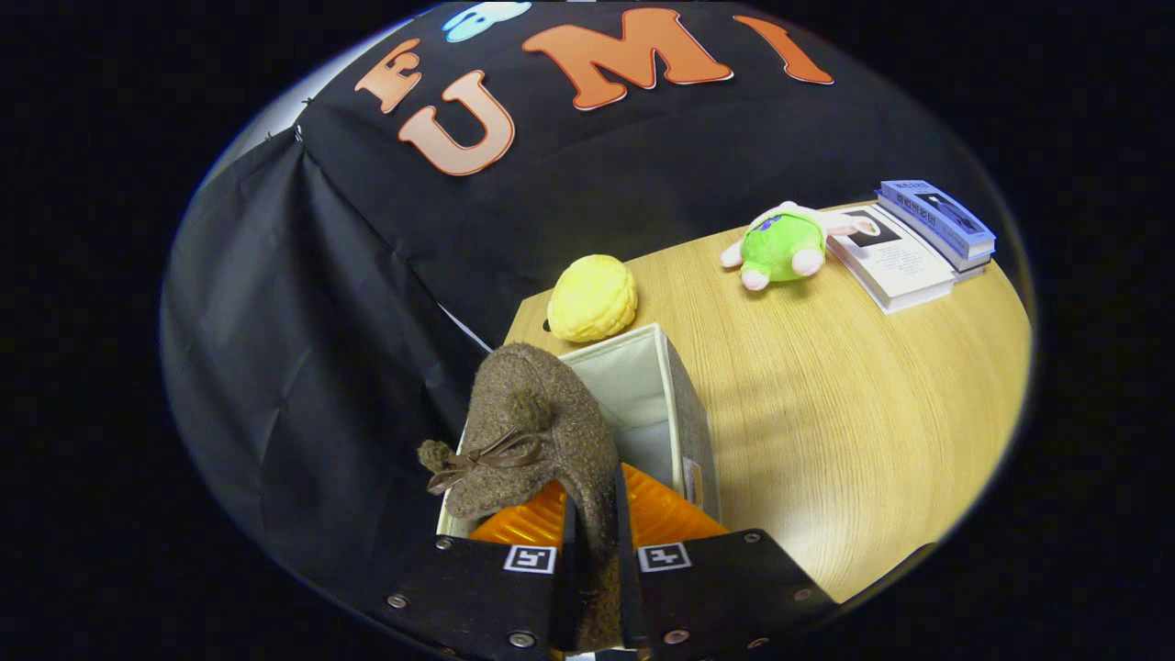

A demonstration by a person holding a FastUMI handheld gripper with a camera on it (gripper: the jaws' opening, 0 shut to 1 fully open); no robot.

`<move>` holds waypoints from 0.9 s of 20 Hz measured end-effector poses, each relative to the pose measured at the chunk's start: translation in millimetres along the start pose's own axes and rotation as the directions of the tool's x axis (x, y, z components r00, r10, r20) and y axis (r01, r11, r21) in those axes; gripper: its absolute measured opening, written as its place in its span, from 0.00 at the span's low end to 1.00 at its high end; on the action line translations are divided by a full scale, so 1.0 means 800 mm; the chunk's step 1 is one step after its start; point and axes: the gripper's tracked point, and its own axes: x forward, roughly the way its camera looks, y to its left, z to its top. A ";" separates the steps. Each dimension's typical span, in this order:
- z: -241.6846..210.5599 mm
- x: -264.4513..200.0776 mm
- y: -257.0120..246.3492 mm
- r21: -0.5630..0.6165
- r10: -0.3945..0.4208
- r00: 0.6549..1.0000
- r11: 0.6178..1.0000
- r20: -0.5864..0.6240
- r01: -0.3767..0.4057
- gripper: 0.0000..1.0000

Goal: Open the storage box then place both shoes into the box .Put the left shoe in first, then the right shoe, with the right side of both shoes facing outward in a uniform manner.

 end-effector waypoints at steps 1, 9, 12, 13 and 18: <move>-0.002 -0.001 -0.001 -0.005 -0.001 1.000 1.000 -0.007 0.001 0.21; 0.037 -0.065 0.004 -0.005 0.113 0.984 0.993 0.139 -0.114 0.64; 0.050 -0.094 -0.006 -0.062 0.140 0.969 0.990 0.204 -0.130 0.84; 0.057 -0.105 -0.010 -0.083 0.142 0.962 0.989 0.235 -0.126 0.86; 0.081 -0.167 -0.032 -0.242 0.170 0.907 0.967 0.386 -0.078 0.96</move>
